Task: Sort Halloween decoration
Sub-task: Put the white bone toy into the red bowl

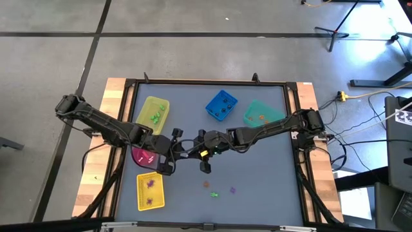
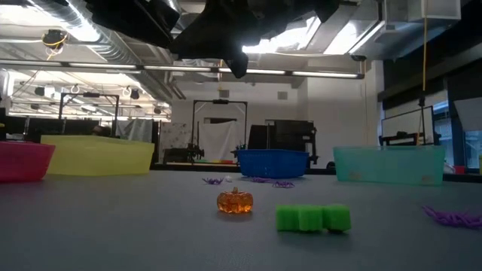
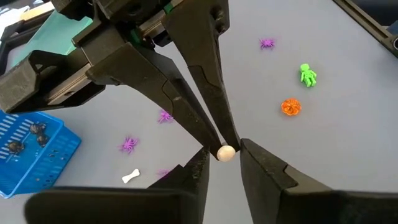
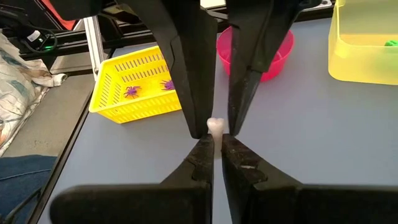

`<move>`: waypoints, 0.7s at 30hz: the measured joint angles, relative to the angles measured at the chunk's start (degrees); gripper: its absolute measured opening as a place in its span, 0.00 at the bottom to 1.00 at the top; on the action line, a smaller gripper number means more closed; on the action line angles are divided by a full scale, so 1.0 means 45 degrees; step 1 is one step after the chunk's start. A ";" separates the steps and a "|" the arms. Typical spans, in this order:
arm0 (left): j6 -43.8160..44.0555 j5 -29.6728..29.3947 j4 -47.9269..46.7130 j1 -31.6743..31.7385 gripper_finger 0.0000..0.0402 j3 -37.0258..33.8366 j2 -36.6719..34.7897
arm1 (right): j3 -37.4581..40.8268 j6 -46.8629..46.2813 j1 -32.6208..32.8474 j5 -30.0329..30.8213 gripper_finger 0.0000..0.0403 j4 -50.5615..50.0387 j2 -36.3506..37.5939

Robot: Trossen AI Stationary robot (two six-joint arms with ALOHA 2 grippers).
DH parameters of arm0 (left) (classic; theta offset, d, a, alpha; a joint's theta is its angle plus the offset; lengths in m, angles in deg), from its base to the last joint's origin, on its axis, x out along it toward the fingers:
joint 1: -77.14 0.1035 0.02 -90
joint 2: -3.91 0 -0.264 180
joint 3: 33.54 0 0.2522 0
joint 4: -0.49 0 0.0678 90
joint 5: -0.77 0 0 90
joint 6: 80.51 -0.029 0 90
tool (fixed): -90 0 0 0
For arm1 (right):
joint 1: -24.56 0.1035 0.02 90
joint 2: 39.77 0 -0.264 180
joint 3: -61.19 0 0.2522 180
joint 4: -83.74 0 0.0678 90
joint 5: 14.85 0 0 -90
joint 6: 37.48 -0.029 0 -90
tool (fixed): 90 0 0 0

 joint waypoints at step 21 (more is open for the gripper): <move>-0.0002 -0.0001 0.0000 -0.0005 0.01 0.0000 0.0000 | 0.0005 0.0000 0.0000 -0.0007 0.04 -0.0019 0.0003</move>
